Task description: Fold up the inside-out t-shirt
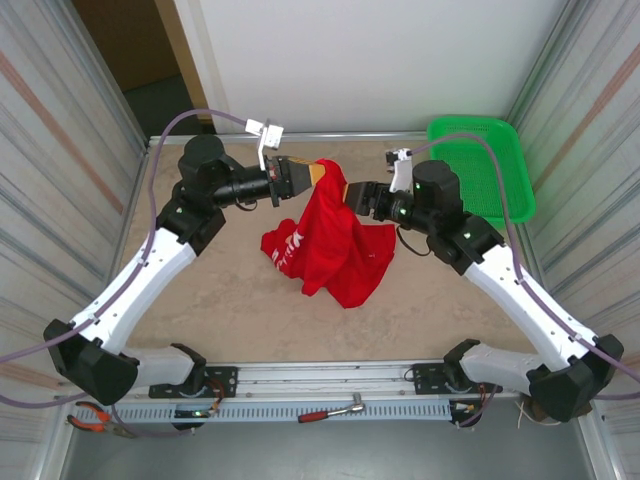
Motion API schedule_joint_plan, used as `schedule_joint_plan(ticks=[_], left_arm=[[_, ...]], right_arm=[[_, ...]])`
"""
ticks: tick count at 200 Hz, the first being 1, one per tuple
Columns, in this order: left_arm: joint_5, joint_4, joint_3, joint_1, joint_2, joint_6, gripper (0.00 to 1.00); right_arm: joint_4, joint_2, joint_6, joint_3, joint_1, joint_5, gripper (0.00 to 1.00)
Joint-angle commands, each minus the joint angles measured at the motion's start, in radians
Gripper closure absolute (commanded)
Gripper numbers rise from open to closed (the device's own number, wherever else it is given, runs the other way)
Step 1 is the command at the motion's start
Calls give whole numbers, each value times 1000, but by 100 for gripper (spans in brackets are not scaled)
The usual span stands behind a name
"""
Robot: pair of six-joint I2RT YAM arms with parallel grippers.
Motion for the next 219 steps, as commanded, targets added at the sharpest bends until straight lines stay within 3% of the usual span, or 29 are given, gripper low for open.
schedule_joint_plan(ticks=[1, 61, 150, 171, 203, 219], left_arm=[[16, 49, -9, 6, -30, 8, 100], [17, 55, -16, 6, -25, 7, 100], [30, 68, -16, 6, -27, -4, 100], [27, 67, -23, 6, -28, -3, 100], [2, 23, -44, 14, -41, 25, 100], [-45, -39, -52, 29, -47, 56, 100]], right_arm=[[24, -12, -16, 27, 19, 18, 46], [39, -76, -22, 20, 58, 82, 51], [98, 53, -2, 38, 63, 22, 56], [95, 74, -1, 24, 63, 42, 65], [75, 49, -5, 21, 41, 36, 100], [54, 16, -11, 39, 16, 14, 100]])
